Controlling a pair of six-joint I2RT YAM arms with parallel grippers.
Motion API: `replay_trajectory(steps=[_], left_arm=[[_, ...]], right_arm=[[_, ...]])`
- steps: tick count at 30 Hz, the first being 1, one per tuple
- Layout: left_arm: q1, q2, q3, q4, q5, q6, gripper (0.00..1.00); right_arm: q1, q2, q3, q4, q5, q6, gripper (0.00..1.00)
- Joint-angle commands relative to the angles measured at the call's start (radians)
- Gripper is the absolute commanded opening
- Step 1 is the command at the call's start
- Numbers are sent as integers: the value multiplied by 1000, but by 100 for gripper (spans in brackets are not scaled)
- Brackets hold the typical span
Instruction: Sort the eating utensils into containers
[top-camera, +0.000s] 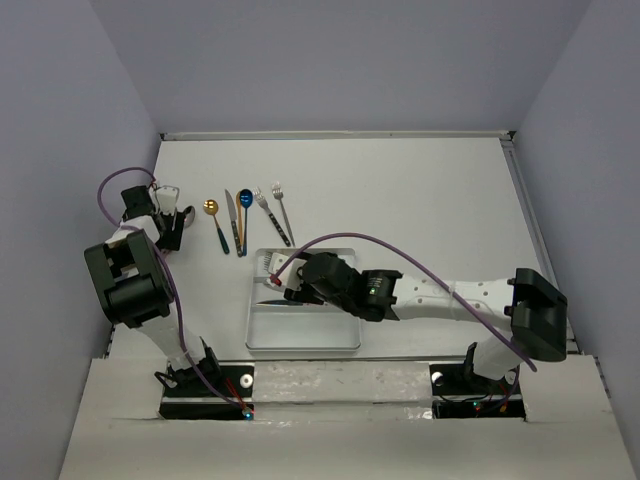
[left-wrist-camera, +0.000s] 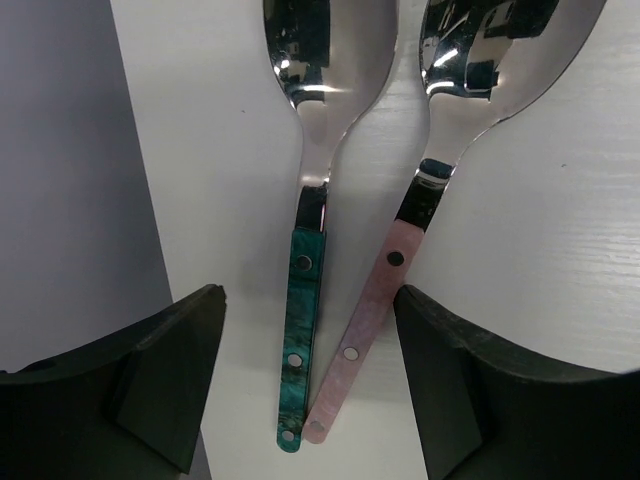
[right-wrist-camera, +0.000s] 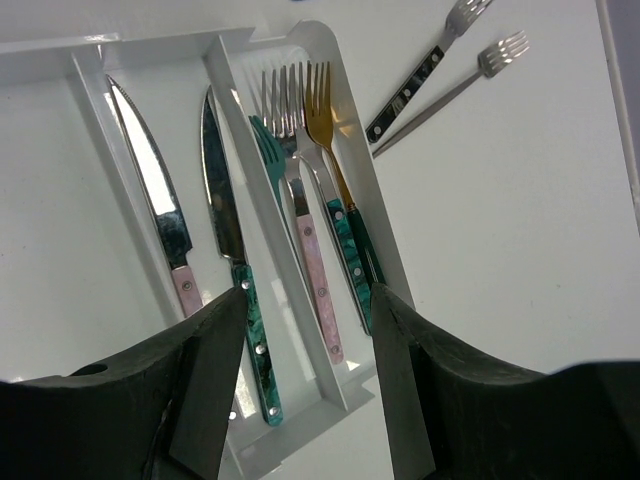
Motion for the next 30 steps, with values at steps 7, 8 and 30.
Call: replay_trajectory(steps=[7, 8, 30], left_arm=[[16, 50, 15, -8, -3, 3, 73], [16, 53, 12, -13, 15, 4, 72], [33, -210, -51, -28, 133, 11, 65]], right_arm=[[-8, 18, -7, 38, -4, 27, 58], [-8, 19, -7, 36, -3, 27, 58], [-8, 44, 7, 10, 5, 25, 58]])
